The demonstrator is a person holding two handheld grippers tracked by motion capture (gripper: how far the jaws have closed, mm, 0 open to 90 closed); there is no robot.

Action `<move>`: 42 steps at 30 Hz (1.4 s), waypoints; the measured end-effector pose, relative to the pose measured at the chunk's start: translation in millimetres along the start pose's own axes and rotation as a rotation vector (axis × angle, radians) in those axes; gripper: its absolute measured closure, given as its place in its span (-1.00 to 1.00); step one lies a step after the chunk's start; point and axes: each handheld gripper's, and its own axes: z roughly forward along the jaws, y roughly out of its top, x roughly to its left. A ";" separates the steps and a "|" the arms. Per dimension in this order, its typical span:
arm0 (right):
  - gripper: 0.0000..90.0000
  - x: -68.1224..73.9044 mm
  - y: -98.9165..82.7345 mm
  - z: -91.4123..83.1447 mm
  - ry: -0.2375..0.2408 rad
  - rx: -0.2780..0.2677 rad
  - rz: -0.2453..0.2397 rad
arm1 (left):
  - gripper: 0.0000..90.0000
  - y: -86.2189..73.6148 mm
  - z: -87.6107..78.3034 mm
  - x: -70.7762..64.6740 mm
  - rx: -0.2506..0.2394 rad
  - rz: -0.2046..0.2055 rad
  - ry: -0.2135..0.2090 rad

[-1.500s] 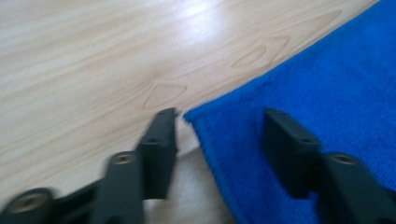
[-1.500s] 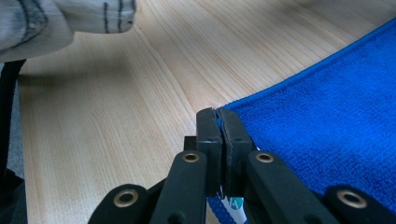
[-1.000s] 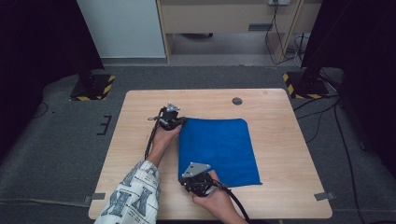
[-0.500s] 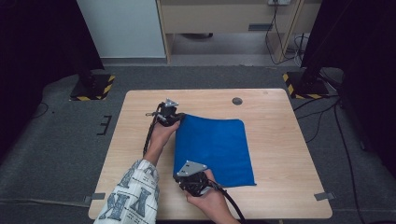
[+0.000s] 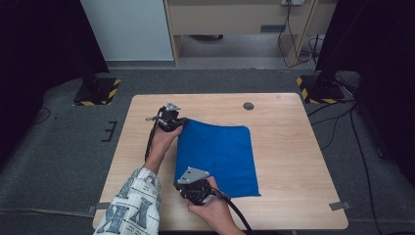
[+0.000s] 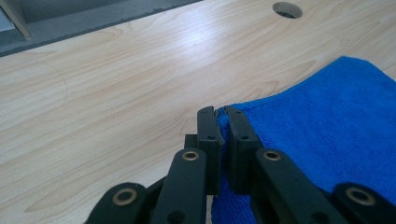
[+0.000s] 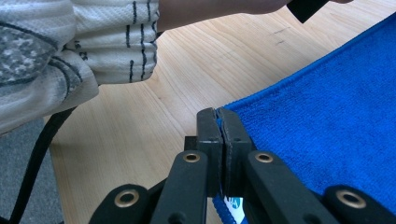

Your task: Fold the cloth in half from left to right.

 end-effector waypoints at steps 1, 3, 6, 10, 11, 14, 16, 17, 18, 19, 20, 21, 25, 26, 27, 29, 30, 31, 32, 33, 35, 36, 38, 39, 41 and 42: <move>0.97 1.3 0.3 1.1 -0.001 0.000 0.000 | 0.90 -0.6 -0.4 0.8 0.002 0.003 -0.002; 0.97 3.8 0.9 3.4 0.006 0.001 -0.003 | 0.90 -1.4 -1.2 2.1 0.005 0.003 -0.004; 0.97 9.0 2.7 7.3 0.016 0.005 -0.013 | 0.90 -2.9 -3.8 4.5 0.009 0.007 -0.007; 0.97 11.8 4.1 8.7 0.016 0.009 -0.019 | 0.90 -4.3 -7.3 7.0 0.015 0.011 -0.005; 0.97 12.6 4.6 9.1 0.019 0.008 -0.022 | 0.90 -5.1 -8.6 8.2 0.012 0.009 -0.005; 0.97 16.2 7.3 10.9 0.029 0.011 -0.031 | 0.90 -10.4 -10.8 13.8 0.015 0.003 -0.002; 0.97 17.1 7.9 12.0 0.030 0.008 -0.031 | 0.90 -11.5 -11.4 15.3 0.016 0.001 -0.003; 0.97 17.9 8.5 12.6 0.036 0.010 -0.033 | 0.90 -12.4 -12.4 16.5 0.015 -0.002 -0.004; 0.97 19.8 9.5 14.6 0.041 0.009 -0.031 | 0.90 -13.6 -14.7 18.4 0.012 -0.005 -0.005; 0.97 19.8 9.5 14.6 0.041 0.009 -0.031 | 0.90 -13.6 -14.7 18.4 0.012 -0.005 -0.005; 0.97 22.0 10.3 17.2 0.045 0.009 -0.030 | 0.90 -13.9 -16.0 19.5 0.012 -0.003 -0.004; 0.97 23.4 10.8 18.8 0.049 0.007 -0.029 | 0.90 -14.9 -18.8 22.1 0.013 -0.002 -0.002; 0.97 28.1 13.1 23.6 0.060 0.007 -0.034 | 0.90 -19.2 -23.7 28.3 0.019 0.001 0.007; 0.97 31.0 15.5 27.4 0.069 0.002 -0.029 | 0.90 -22.8 -28.2 32.9 0.013 -0.008 0.010; 0.97 32.4 16.8 29.3 0.075 0.001 -0.024 | 0.90 -24.2 -30.9 35.5 0.010 -0.010 0.010; 0.97 33.8 18.2 31.4 0.077 -0.002 -0.021 | 0.90 -25.1 -33.3 37.4 0.009 -0.015 0.012; 0.97 35.0 19.5 33.1 0.082 -0.006 -0.024 | 0.90 -26.0 -35.4 38.9 0.005 -0.018 0.015; 0.97 36.0 20.6 34.5 0.086 -0.012 -0.018 | 0.90 -26.7 -36.7 40.0 0.003 -0.022 0.018; 0.97 36.1 21.2 36.4 0.086 -0.025 -0.009 | 0.89 -28.2 -37.0 40.5 0.005 -0.031 0.020; 0.97 36.1 21.2 36.4 0.086 -0.025 -0.009 | 0.89 -28.2 -37.0 40.5 0.005 -0.031 0.020; 0.97 34.0 20.5 36.7 0.087 -0.027 0.006 | 0.89 -28.0 -35.7 38.4 0.004 -0.036 0.019; 0.97 31.3 18.9 35.0 0.081 -0.030 0.014 | 0.89 -27.3 -34.7 36.6 0.005 -0.034 0.019; 0.97 29.6 17.6 33.5 0.080 -0.033 0.017 | 0.89 -24.7 -31.5 31.0 0.003 -0.030 0.020; 0.97 27.3 15.5 30.9 0.078 -0.032 0.024 | 0.89 -23.6 -30.2 28.8 0.004 -0.028 0.023; 0.97 21.8 8.3 22.9 0.073 -0.036 0.035 | 0.88 -20.7 -26.0 22.7 0.005 -0.028 0.021; 0.97 19.4 4.5 19.2 0.070 -0.041 0.041 | 0.88 -18.9 -20.5 16.0 0.009 -0.028 0.018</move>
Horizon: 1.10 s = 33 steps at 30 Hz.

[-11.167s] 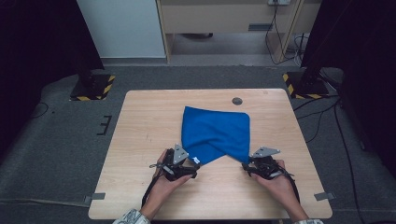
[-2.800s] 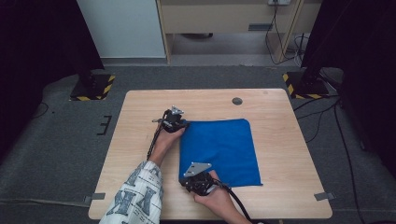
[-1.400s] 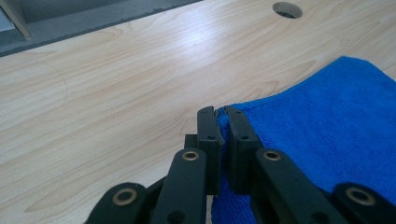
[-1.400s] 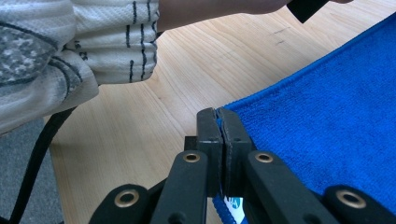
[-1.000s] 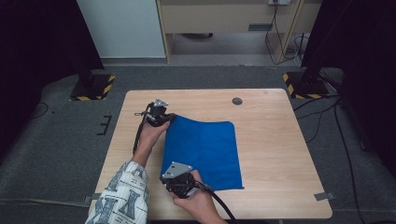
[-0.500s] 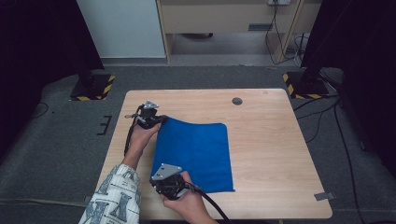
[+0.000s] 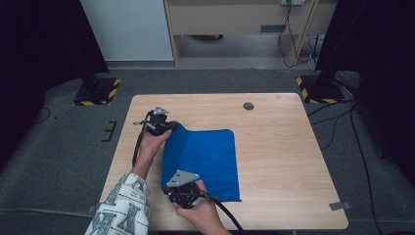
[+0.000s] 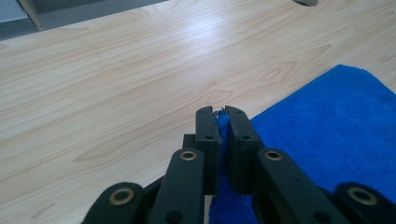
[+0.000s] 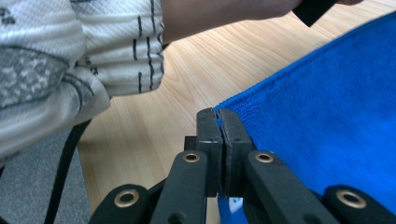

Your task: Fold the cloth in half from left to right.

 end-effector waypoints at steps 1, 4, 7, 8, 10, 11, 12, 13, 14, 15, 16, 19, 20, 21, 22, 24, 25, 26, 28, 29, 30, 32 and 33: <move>0.97 0.0 0.0 0.0 0.000 0.000 0.000 | 0.88 0.0 0.0 0.0 0.000 0.000 0.000; 0.97 -10.2 -16.4 -14.4 -0.013 0.005 0.021 | 0.88 3.5 12.5 -15.5 0.009 0.012 0.004; 0.97 -17.8 -25.6 -24.2 -0.027 0.014 0.031 | 0.88 6.5 21.3 -26.8 0.010 0.019 0.000; 0.97 -19.9 -28.1 -27.4 -0.030 0.019 0.035 | 0.88 7.2 24.6 -30.5 0.014 0.020 -0.003; 0.97 -23.9 -32.4 -33.9 -0.039 0.026 0.034 | 0.88 9.0 31.2 -37.9 0.028 0.031 -0.008; 0.97 -23.9 -32.4 -33.9 -0.039 0.026 0.034 | 0.88 9.0 31.2 -37.9 0.028 0.031 -0.008; 0.97 -27.3 -36.2 -40.4 -0.049 0.032 0.032 | 0.88 11.6 36.4 -44.7 0.030 0.032 -0.009; 0.97 -27.3 -36.2 -40.4 -0.049 0.032 0.032 | 0.88 11.6 36.4 -44.7 0.030 0.032 -0.009; 0.97 -31.1 -39.9 -46.7 -0.058 0.035 0.039 | 0.88 13.2 39.0 -48.1 0.032 0.034 -0.009; 0.97 -32.9 -41.5 -50.1 -0.062 0.038 0.042 | 0.88 14.9 41.2 -51.6 0.034 0.038 -0.009; 0.97 -34.6 -43.3 -53.0 -0.068 0.038 0.042 | 0.88 18.4 45.6 -58.2 0.035 0.042 -0.014; 0.97 -39.8 -48.5 -62.9 -0.074 0.043 0.042 | 0.88 21.0 50.6 -64.6 0.041 0.045 -0.023; 0.97 -39.8 -48.5 -62.9 -0.074 0.043 0.042 | 0.88 21.7 53.5 -68.1 0.046 0.045 -0.029; 0.97 -41.9 -52.4 -69.8 -0.077 0.043 0.053 | 0.88 22.2 56.4 -71.6 0.050 0.050 -0.031; 0.97 -42.9 -54.6 -73.1 -0.077 0.043 0.051 | 0.88 23.1 61.4 -77.5 0.054 0.043 -0.034; 0.97 -43.7 -57.1 -75.7 -0.083 0.041 0.056 | 0.88 23.6 63.7 -79.8 0.054 0.035 -0.041; 0.97 -45.3 -59.4 -78.1 -0.080 0.043 0.058 | 0.88 24.1 65.8 -82.3 0.053 0.034 -0.042; 0.97 -49.1 -63.9 -81.4 -0.086 0.048 0.065 | 0.88 24.3 70.1 -86.8 0.059 0.041 -0.037; 0.97 -52.4 -66.5 -83.9 -0.087 0.055 0.070 | 0.88 24.1 73.7 -89.8 0.064 0.036 -0.034; 0.97 -52.4 -66.5 -83.9 -0.087 0.055 0.070 | 0.88 24.1 73.7 -89.8 0.064 0.036 -0.034; 0.97 -53.7 -67.2 -87.1 -0.087 0.054 0.070 | 0.88 23.6 77.9 -92.8 0.071 0.036 -0.041; 0.97 -54.2 -67.2 -88.4 -0.087 0.052 0.068 | 0.88 23.1 81.0 -95.0 0.078 0.036 -0.044; 0.97 -54.5 -67.5 -90.4 -0.086 0.051 0.071 | 0.88 23.2 82.3 -96.0 0.082 0.039 -0.044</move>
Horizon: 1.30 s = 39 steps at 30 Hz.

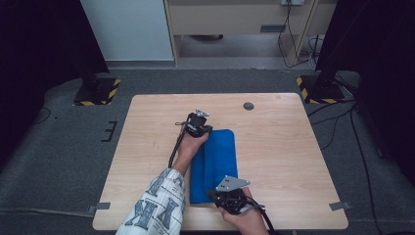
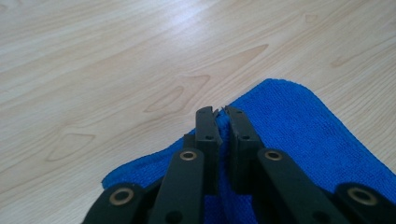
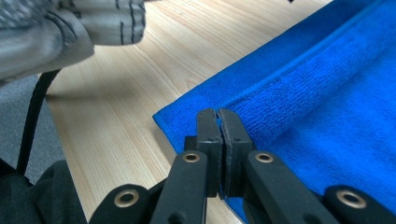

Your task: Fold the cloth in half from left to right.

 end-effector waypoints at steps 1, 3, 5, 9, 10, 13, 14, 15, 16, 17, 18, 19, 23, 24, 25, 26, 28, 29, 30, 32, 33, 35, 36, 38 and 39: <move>0.97 -0.5 -0.4 -1.1 -0.001 -0.002 0.000 | 0.88 0.8 2.1 -2.0 -0.001 -0.002 -0.005; 0.96 -2.7 -3.3 -5.3 -0.011 0.003 -0.003 | 0.88 4.5 5.0 -8.1 -0.010 -0.004 -0.011; 0.96 -3.6 -4.3 -6.8 -0.013 0.005 -0.001 | 0.88 6.8 6.3 -11.8 -0.011 0.005 -0.007; 0.96 -8.8 -8.4 -12.3 -0.026 0.014 0.001 | 0.88 14.7 9.0 -21.9 -0.022 0.014 -0.018; 0.95 -11.7 -11.5 -13.5 -0.035 0.024 0.004 | 0.88 16.0 9.7 -23.4 -0.020 0.021 -0.018; 0.95 -13.9 -14.1 -14.7 -0.041 0.027 0.014 | 0.88 20.0 12.3 -26.7 -0.021 0.022 -0.006; 0.94 -16.0 -15.3 -16.1 -0.044 0.025 0.018 | 0.88 20.5 13.1 -26.9 -0.022 0.017 -0.003; 0.94 -17.0 -15.5 -16.6 -0.047 0.024 0.023 | 0.88 21.5 15.6 -26.8 -0.020 0.010 0.003; 0.94 -17.0 -15.5 -16.6 -0.047 0.024 0.023 | 0.88 21.5 15.6 -26.8 -0.020 0.010 0.003; 0.94 -19.5 -15.6 -17.6 -0.049 0.022 0.026 | 0.88 22.1 16.8 -26.8 -0.013 0.010 0.006; 0.94 -19.5 -15.6 -17.6 -0.049 0.022 0.026 | 0.88 22.6 18.1 -27.2 -0.014 0.008 0.010; 0.94 -21.4 -15.6 -18.9 -0.052 0.018 0.028 | 0.88 23.5 18.9 -27.6 -0.016 0.006 0.014; 0.93 -25.5 -15.1 -21.6 -0.048 0.011 0.048 | 0.87 25.8 24.2 -31.4 -0.012 0.013 0.005; 0.92 -26.0 -15.2 -22.4 -0.046 0.012 0.052 | 0.87 25.8 24.2 -31.4 -0.012 0.013 0.005; 0.92 -26.0 -15.4 -23.0 -0.044 0.016 0.053 | 0.87 25.5 25.6 -31.9 -0.009 0.012 0.002; 0.92 -25.9 -15.7 -23.5 -0.045 0.019 0.049 | 0.87 25.2 26.6 -32.2 -0.006 0.014 0.000; 0.92 -25.9 -16.1 -24.0 -0.047 0.017 0.049 | 0.87 24.7 28.9 -33.1 0.001 0.013 -0.004; 0.92 -26.2 -17.0 -25.2 -0.045 0.024 0.054 | 0.87 24.6 30.4 -34.0 0.003 0.010 -0.009; 0.92 -26.6 -17.5 -25.8 -0.045 0.024 0.056 | 0.88 24.8 31.0 -35.1 0.004 0.014 -0.010; 0.91 -27.8 -18.2 -26.5 -0.042 0.026 0.063 | 0.87 25.2 31.4 -35.9 0.007 0.020 -0.011; 0.90 -28.3 -18.4 -26.5 -0.038 0.028 0.070 | 0.87 25.9 32.5 -37.6 0.005 0.022 -0.012; 0.88 -29.6 -19.0 -26.1 -0.033 0.032 0.078 | 0.87 26.5 33.9 -38.1 0.006 0.023 -0.010; 0.86 -30.0 -19.3 -25.5 -0.031 0.036 0.079 | 0.87 26.9 34.7 -38.1 0.007 0.022 -0.013; 0.77 -30.6 -20.0 -24.8 -0.031 0.042 0.082 | 0.84 27.2 36.4 -38.6 0.008 0.021 -0.014; 0.73 -31.7 -20.4 -24.7 -0.032 0.046 0.087 | 0.82 27.3 37.2 -38.7 0.007 0.018 -0.021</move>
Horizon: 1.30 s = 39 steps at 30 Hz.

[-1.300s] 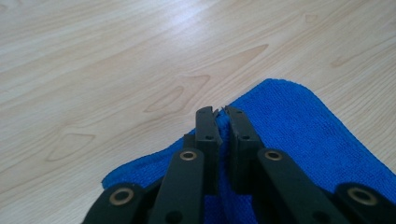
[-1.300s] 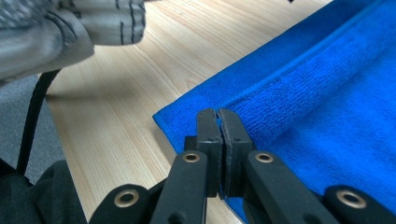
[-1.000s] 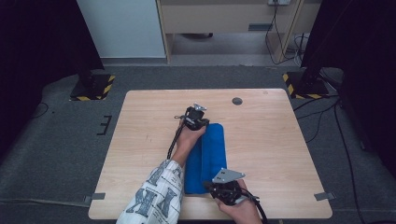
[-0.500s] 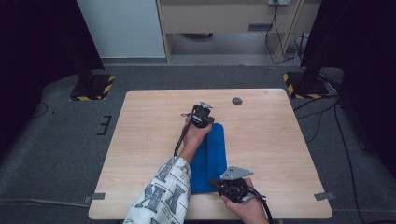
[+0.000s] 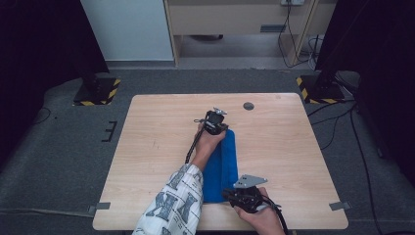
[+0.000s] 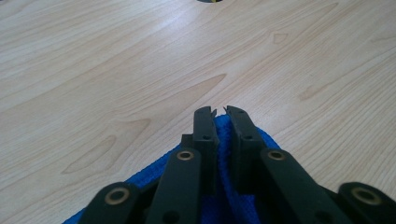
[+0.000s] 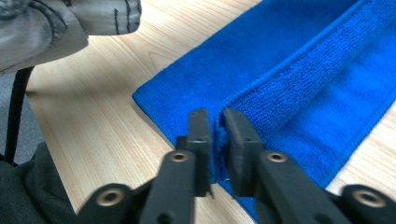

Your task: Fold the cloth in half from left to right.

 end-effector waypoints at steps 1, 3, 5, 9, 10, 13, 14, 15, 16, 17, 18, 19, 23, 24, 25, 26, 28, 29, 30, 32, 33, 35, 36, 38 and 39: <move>0.73 0.0 0.0 0.0 0.000 0.000 0.000 | 0.77 0.0 0.0 0.0 0.000 0.000 0.000; 0.51 -3.5 -1.3 -0.2 -0.022 0.007 0.011 | 0.61 0.4 0.6 -0.5 -0.020 -0.010 -0.004; 0.38 -6.8 -1.9 -0.2 -0.023 0.017 0.021 | 0.38 1.2 0.3 -1.4 -0.037 -0.018 -0.004; 0.17 -8.6 -3.5 1.2 -0.050 0.029 0.006 | 0.05 2.5 -2.4 -1.4 -0.048 -0.012 -0.015; -0.03 -8.5 -4.0 1.4 -0.066 0.036 0.001 | -0.13 3.8 -6.5 -0.6 -0.059 -0.016 -0.025; -0.13 -8.9 -4.0 1.0 -0.073 0.043 0.002 | -0.25 4.9 -11.9 0.5 -0.073 -0.005 -0.035; -0.31 -9.0 -4.2 0.0 -0.077 0.044 0.002 | -0.29 5.6 -17.9 2.5 -0.076 -0.003 -0.040; -0.31 -9.0 -4.2 0.0 -0.077 0.044 0.002 | -0.33 5.6 -17.9 2.5 -0.076 -0.003 -0.040; -0.38 -9.1 -4.0 -0.8 -0.072 0.046 0.001 | -0.33 5.7 -21.8 3.9 -0.077 -0.001 -0.046; -0.46 -9.0 -3.9 -2.7 -0.078 0.043 -0.002 | -0.36 5.4 -25.1 4.9 -0.079 0.004 -0.046; -0.55 -9.9 -3.3 -6.7 -0.089 0.032 -0.001 | -0.40 3.5 -31.5 6.5 -0.085 0.010 -0.040; -0.55 -9.9 -3.3 -6.7 -0.089 0.032 -0.001 | -0.42 3.5 -31.5 6.5 -0.085 0.010 -0.040; -0.68 -17.7 0.0 -14.5 -0.113 0.001 0.019 | -0.53 -2.3 -43.8 11.9 -0.086 0.020 -0.029; -0.71 -22.7 2.0 -16.3 -0.122 -0.011 0.039 | -0.57 -5.5 -49.1 15.8 -0.079 0.013 -0.025; -0.71 -22.7 2.0 -16.3 -0.122 -0.011 0.039 | -0.63 -5.5 -49.1 15.8 -0.079 0.013 -0.025; -0.70 -28.9 4.7 -15.9 -0.136 -0.017 0.046 | -0.69 -9.4 -54.2 19.4 -0.074 -0.001 -0.005; -0.69 -37.5 7.9 -14.9 -0.169 -0.047 0.047 | -0.72 -15.7 -60.8 23.1 -0.079 -0.018 -0.001; -0.70 -42.6 10.2 -13.5 -0.175 -0.055 0.061 | -0.72 -15.7 -60.8 23.1 -0.079 -0.018 -0.001; -0.70 -48.1 12.5 -11.2 -0.178 -0.059 0.068 | -0.74 -23.8 -67.8 26.3 -0.070 -0.021 0.005; -0.72 -58.1 17.8 -5.3 -0.184 -0.060 0.076 | -0.76 -31.1 -74.4 29.6 -0.060 -0.017 0.010; -0.73 -62.9 20.4 -2.0 -0.187 -0.059 0.078 | -0.78 -31.1 -74.4 29.6 -0.060 -0.017 0.010; -0.74 -67.8 22.9 1.1 -0.192 -0.059 0.078 | -0.79 -36.5 -80.1 34.5 -0.064 -0.031 0.014; -0.75 -71.7 25.5 4.1 -0.196 -0.058 0.085 | -0.80 -38.4 -82.4 37.2 -0.064 -0.035 0.014; -0.76 -82.9 33.1 11.3 -0.205 -0.061 0.082 | -0.81 -42.6 -86.8 44.6 -0.059 -0.044 0.023; -0.76 -82.9 33.1 11.3 -0.205 -0.061 0.082 | -0.82 -42.6 -86.8 44.6 -0.059 -0.044 0.023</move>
